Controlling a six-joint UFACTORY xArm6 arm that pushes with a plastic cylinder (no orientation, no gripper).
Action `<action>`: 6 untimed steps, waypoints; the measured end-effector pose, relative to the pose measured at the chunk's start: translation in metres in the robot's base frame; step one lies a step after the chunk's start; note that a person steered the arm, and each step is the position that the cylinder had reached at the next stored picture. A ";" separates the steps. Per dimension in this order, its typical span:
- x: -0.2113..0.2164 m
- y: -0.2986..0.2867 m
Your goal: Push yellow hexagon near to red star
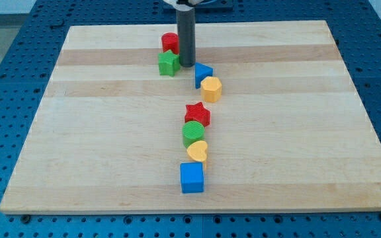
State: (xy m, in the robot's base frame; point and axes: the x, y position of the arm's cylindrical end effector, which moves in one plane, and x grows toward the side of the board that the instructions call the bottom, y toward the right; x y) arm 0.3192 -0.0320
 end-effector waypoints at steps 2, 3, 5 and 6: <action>0.030 -0.010; 0.069 -0.008; 0.068 0.007; 0.044 0.006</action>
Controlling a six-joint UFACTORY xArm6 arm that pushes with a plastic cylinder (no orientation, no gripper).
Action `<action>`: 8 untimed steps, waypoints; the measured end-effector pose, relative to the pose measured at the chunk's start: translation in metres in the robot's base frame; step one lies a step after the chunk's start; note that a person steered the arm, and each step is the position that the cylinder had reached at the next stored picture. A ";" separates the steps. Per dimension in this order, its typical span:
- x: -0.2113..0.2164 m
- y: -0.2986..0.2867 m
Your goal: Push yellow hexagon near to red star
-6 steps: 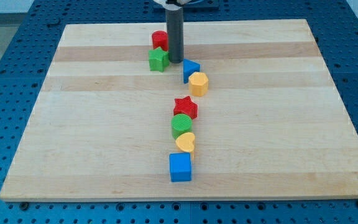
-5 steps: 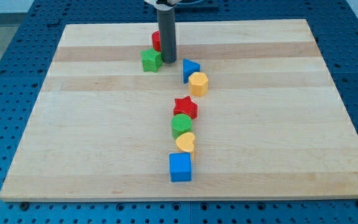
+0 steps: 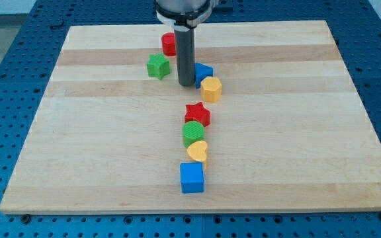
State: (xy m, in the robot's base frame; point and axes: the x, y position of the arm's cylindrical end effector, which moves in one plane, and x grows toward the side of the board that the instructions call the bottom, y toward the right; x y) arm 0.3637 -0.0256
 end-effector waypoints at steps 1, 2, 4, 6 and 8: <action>-0.027 -0.002; -0.043 0.020; -0.040 0.112; 0.006 0.095; 0.028 0.061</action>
State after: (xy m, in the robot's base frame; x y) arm 0.3921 0.0350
